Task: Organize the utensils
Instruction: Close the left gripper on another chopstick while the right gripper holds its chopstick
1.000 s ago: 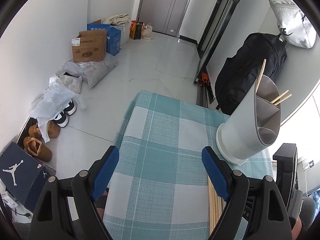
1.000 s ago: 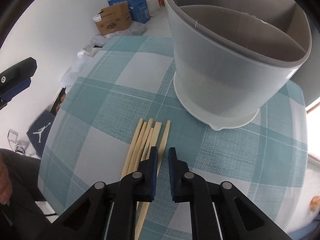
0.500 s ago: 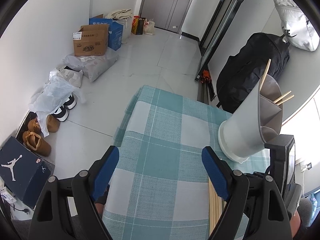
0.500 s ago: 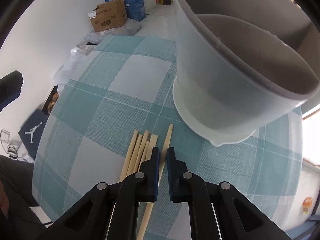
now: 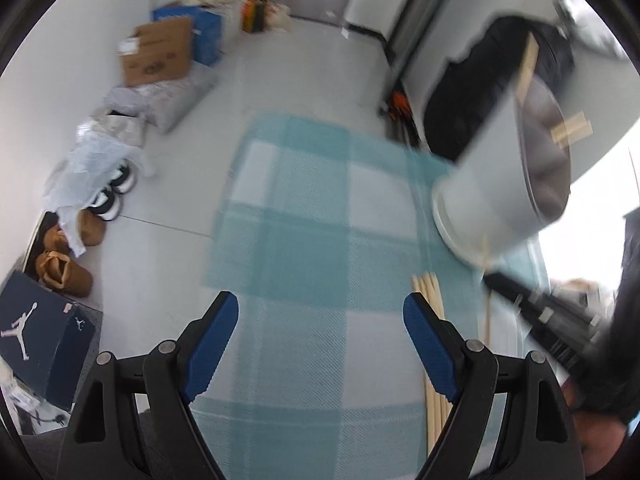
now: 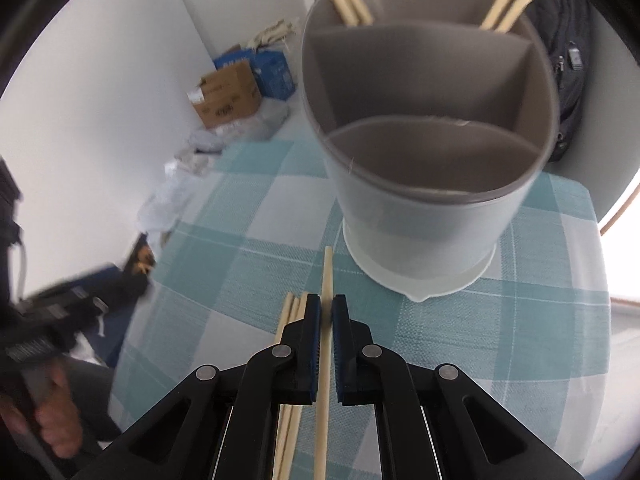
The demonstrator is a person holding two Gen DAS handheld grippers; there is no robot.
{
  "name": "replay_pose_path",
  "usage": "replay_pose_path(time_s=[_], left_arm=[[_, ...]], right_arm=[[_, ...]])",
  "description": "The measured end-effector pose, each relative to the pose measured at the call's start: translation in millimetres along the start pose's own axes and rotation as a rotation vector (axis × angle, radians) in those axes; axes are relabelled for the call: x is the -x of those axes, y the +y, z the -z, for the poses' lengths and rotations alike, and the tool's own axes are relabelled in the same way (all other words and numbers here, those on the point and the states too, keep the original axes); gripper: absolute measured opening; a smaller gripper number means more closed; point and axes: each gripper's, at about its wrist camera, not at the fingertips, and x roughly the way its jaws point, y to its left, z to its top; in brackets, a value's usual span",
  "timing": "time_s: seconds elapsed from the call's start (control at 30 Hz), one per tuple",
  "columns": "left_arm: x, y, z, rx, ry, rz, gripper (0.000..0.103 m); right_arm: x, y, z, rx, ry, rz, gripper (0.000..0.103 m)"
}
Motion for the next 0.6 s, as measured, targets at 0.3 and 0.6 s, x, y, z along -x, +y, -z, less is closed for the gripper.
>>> replay_pose_path(time_s=[0.3, 0.6], left_arm=[[-25.6, -39.6, 17.5, -0.146, 0.106, -0.047, 0.082], [-37.8, -48.9, 18.9, -0.171, 0.130, -0.127, 0.081]], right_arm=[[47.1, -43.0, 8.2, -0.160, -0.125, -0.133, 0.005], [64.5, -70.1, 12.4, -0.228, -0.180, -0.198, 0.004]])
